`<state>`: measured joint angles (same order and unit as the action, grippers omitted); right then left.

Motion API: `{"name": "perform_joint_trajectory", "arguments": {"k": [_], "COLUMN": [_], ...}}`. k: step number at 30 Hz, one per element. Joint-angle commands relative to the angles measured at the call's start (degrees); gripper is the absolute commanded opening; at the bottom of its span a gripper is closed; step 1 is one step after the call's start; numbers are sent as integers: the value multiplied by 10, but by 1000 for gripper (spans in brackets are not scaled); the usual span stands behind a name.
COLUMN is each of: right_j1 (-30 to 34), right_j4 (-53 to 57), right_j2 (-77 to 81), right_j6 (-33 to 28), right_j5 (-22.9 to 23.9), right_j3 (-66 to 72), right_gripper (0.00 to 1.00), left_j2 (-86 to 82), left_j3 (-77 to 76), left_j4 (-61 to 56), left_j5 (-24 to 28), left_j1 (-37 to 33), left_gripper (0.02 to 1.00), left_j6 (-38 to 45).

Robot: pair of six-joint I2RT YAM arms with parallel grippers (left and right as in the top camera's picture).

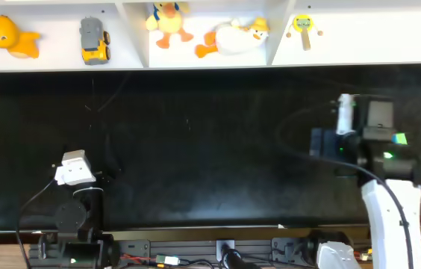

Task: Store Toys

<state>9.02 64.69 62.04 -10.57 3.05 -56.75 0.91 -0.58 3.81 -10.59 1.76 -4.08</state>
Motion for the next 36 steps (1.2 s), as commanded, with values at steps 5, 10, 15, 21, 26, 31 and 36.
{"name": "perform_joint_trajectory", "arguments": {"k": [5, 10, 15, 21, 26, 31, 36], "right_j1": [187, 271, 334, 410, 466, 518, 563], "right_j4": [20, 26, 42, 76, 75, 53, -8], "right_j2": [-14, -14, -5, 9, 9, 9, 24], "right_j6": [-213, -299, -359, -425, -488, -525, -535], "right_j5": [-71, -100, -113, -129, -137, -138, -142], "right_j3": [3, 3, 3, 3, 3, 3, 3], "right_gripper": [1000, 996, 998, 998, 998, 996, 998], "left_j2": [-7, -7, -7, -7, -7, -7, -7], "left_j3": [1, 1, 1, 1, 1, 1, 1], "left_j4": [1, 1, 1, 1, 1, 1, 1], "left_j5": [-9, -9, -9, -9, -9, -9, -9], "left_j1": [-2, -2, -2, -2, -2, -2, -2], "left_gripper": [998, 998, 998, 998, 998, 998, 998], "left_j6": [12, 12, 12, 12, 12, 12, 12]}}
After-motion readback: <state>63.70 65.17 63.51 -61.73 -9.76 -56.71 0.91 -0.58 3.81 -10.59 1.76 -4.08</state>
